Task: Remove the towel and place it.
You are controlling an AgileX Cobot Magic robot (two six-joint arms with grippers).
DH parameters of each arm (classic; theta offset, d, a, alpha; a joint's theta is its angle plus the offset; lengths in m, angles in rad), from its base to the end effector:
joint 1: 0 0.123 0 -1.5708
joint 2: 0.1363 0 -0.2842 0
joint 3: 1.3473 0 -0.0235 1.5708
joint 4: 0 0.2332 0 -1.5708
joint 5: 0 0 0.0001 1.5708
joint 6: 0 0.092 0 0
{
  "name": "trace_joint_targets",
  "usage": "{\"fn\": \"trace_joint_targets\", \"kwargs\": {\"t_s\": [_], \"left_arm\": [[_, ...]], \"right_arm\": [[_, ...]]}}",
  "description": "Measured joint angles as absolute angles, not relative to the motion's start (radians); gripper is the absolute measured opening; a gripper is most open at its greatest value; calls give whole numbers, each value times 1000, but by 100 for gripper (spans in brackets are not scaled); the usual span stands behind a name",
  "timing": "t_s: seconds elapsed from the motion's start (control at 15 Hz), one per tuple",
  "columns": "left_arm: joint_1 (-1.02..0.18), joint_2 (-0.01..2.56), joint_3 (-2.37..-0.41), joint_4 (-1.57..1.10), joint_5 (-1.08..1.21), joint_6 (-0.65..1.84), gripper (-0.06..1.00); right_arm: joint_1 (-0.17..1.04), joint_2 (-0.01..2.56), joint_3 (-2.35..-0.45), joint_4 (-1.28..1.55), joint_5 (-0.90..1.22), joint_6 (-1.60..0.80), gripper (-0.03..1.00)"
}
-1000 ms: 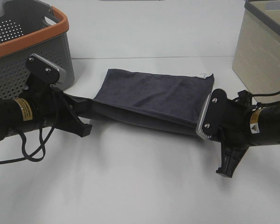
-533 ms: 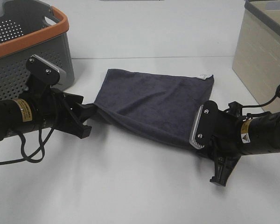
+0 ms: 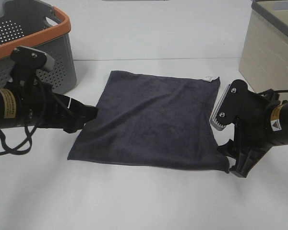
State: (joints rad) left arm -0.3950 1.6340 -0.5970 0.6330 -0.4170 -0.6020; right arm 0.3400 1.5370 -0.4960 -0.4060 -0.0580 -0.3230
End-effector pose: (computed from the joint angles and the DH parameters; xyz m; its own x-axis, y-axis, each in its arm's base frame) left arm 0.2541 -0.1298 0.1746 -0.5324 0.2103 -0.8199 0.5494 0.8228 -0.1457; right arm 0.2258 0.0821 0.1570 -0.3205 -0.8193 -0.4755 -0.7506 0.5258 -0.4001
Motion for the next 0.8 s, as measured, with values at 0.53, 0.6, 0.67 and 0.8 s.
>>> {"fn": "trace_joint_targets", "kwargs": {"t_s": [0.53, 0.6, 0.67, 0.8], "left_arm": [[-395, 1397, -790, 777, -26, -994, 72], [-395, 1397, -851, 777, 56, -992, 72], [-395, 1397, -915, 763, 164, -963, 72], [-387, 1407, -1069, 655, 377, -760, 72]], "right_arm": [[340, 1333, -666, -205, 138, -183, 69], [340, 1332, -725, -172, 197, -173, 69], [340, 1333, -790, -152, 256, -134, 69], [340, 1348, -937, -161, 372, 0, 69]]}}
